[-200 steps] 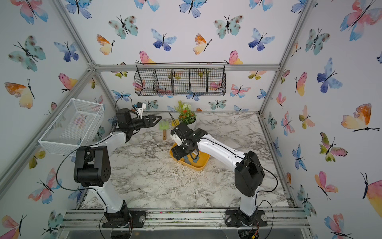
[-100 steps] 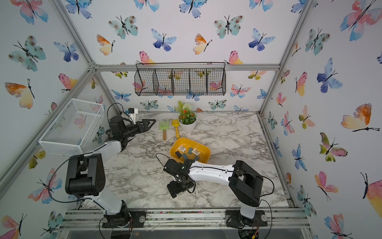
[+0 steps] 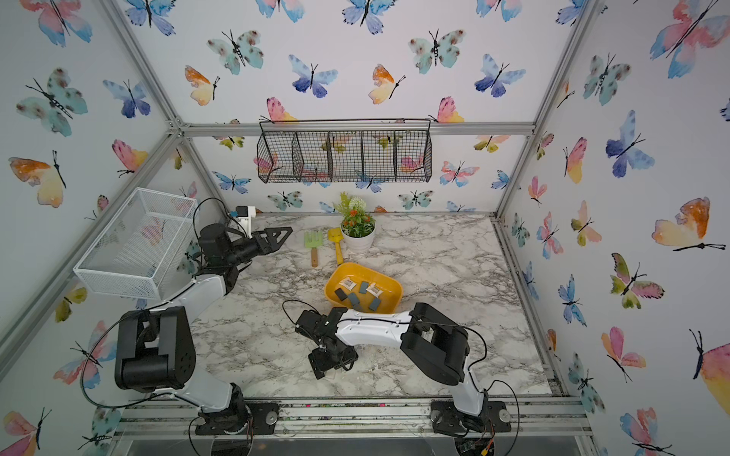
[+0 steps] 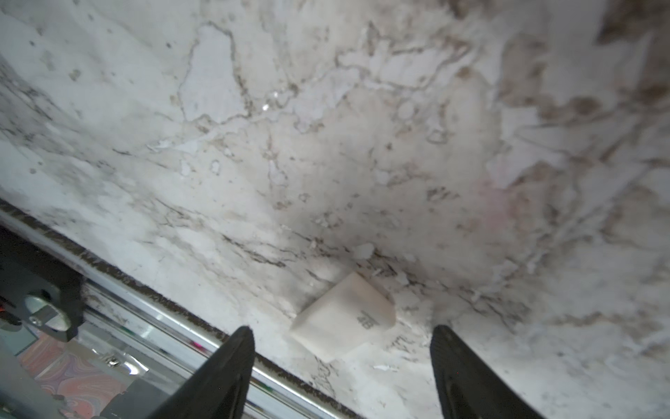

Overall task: Put the eraser in the storage box
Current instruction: Pick up the eraser from the center of the board.

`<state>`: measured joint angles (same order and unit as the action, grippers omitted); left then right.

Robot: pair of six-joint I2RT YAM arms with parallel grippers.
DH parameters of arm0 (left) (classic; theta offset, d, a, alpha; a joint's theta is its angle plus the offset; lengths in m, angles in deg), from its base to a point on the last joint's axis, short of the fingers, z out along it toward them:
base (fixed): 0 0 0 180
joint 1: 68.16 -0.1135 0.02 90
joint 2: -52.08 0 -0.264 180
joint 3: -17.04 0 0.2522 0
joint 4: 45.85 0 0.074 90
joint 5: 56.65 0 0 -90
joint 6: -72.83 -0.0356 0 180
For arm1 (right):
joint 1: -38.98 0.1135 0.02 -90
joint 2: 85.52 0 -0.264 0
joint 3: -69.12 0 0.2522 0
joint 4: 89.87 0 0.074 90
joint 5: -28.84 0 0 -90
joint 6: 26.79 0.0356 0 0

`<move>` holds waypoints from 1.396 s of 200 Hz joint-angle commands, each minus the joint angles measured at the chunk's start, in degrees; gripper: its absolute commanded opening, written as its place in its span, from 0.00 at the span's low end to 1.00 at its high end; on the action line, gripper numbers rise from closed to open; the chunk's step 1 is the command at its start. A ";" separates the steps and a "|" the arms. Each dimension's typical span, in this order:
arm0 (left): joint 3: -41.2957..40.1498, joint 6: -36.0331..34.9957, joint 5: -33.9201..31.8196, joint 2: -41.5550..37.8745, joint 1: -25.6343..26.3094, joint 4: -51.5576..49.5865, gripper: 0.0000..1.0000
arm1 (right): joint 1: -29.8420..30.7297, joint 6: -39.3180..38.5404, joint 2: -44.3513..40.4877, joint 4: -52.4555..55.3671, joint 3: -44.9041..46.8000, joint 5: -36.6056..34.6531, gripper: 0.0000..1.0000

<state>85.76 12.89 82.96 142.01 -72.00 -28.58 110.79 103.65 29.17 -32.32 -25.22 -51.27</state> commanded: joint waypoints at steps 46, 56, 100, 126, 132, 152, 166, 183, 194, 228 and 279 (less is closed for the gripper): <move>0.39 0.52 1.79 -1.32 -2.32 0.97 0.98 | 1.05 3.72 2.30 4.46 -1.25 -2.06 0.65; 0.18 0.44 1.82 -1.47 -2.46 0.98 0.98 | 1.05 3.60 2.91 4.53 -1.40 -2.25 0.63; -0.02 0.26 1.81 -1.51 -2.84 0.97 0.98 | 1.05 1.81 5.31 5.54 -3.01 -2.86 0.45; -0.03 0.26 1.90 -1.51 -2.93 0.97 0.98 | 1.05 0.48 6.36 6.10 -4.01 -2.89 0.29; 0.04 0.21 1.90 -1.51 -3.02 0.97 0.98 | 1.05 0.09 6.51 6.11 -4.06 -2.88 0.26; -0.03 0.00 1.77 -1.43 -3.02 0.71 0.98 | 0.98 -0.82 6.69 6.05 -3.93 -2.95 0.22; 0.15 -0.35 1.81 -1.51 -3.02 0.19 0.98 | 0.81 -1.16 6.26 5.93 -3.41 -3.39 0.20; 0.26 -0.53 1.74 -1.38 -3.02 0.04 0.98 | 0.36 -1.58 6.00 5.69 -2.32 -3.61 0.29; 0.45 -0.53 1.95 -1.21 -3.02 -0.17 0.98 | 0.35 -1.93 6.08 5.44 -2.28 -3.59 0.50; 0.84 -0.54 2.33 -0.55 -2.98 -0.66 0.99 | 0.36 -2.73 5.82 6.50 -4.15 -6.21 0.63; 0.94 -0.62 2.42 -0.15 -3.03 -0.92 0.98 | 0.69 -4.03 7.34 8.99 -7.60 -10.80 0.65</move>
<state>85.76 13.26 83.94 142.01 -74.60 -29.52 111.38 101.14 33.89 -26.20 -31.40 -57.65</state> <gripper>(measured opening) 0.984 0.650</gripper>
